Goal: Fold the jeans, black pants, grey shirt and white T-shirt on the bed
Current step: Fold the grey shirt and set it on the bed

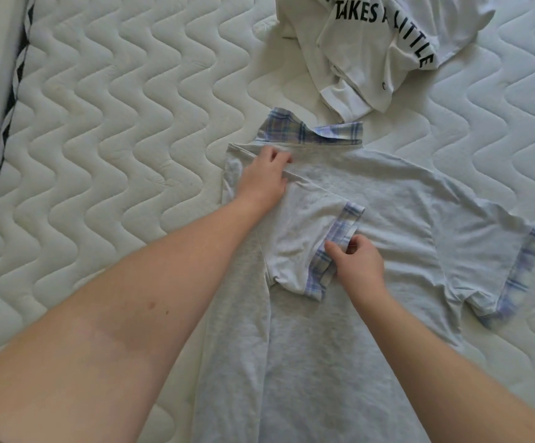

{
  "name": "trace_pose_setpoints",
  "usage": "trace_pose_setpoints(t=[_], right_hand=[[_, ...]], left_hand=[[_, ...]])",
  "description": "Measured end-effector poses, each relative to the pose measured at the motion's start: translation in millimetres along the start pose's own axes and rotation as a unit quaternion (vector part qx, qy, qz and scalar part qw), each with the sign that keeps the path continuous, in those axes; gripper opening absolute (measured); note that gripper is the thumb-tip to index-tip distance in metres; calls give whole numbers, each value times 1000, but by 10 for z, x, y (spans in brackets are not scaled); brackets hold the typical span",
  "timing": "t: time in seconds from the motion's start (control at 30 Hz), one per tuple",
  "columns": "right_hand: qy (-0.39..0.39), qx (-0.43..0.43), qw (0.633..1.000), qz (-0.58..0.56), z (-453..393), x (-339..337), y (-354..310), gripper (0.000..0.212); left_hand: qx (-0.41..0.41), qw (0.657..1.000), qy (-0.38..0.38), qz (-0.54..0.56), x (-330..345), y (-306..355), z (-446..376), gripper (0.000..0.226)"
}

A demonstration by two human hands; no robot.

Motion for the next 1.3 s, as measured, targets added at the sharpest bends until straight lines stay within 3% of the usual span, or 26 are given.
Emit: trace_pose_setpoints(t=[0.1, 0.17, 0.2, 0.33, 0.4, 0.53, 0.6, 0.7, 0.77, 0.9, 1.17, 1.3], right_hand=[[30, -82, 996, -14, 131, 69, -110, 25], [14, -162, 987, -4, 273, 152, -242, 9], [9, -211, 977, 27, 352, 203, -306, 12], [50, -413, 891, 183, 622, 464, -532, 11], [31, -444, 854, 269, 706, 652, -532, 8], [38, -453, 816, 358, 792, 858, -430, 14], [43, -435, 819, 372, 803, 883, -376, 25], [41, -377, 851, 364, 762, 842, -253, 55], [36, -331, 874, 355, 736, 771, -158, 62], [20, -287, 909, 302, 736, 642, 48, 63], [13, -328, 916, 231, 830, 533, 220, 52], [-14, -311, 929, 202, 856, 610, 244, 44]], left_hand=[[-16, 995, 93, -34, -177, -150, 242, 37], [-87, 987, 129, -35, -298, -357, 360, 36], [-131, 981, 145, -20, -355, -468, 391, 37], [-218, 959, 122, 132, -463, -764, 300, 48], [-234, 954, 109, 155, -500, -798, 245, 43], [-247, 941, 175, 154, -561, -725, 316, 27], [-246, 942, 169, 153, -491, -640, 430, 21], [-269, 941, 92, 182, -274, -591, 708, 40], [-267, 949, 53, 161, -166, -618, 876, 40], [-276, 950, 52, 135, -115, -688, 964, 25], [-162, 961, 103, 198, -303, -430, 447, 15], [-178, 963, 84, 184, -252, -377, 226, 16]])
Point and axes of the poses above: each hand's wrist, its own z-axis away from the middle knuckle, its own x-axis out of the palm, y = z × x, the point moved 4 cm from there along -z, towards the middle knuckle, and after that the axes turned 14 degrees about z, right-handed, at the moved point
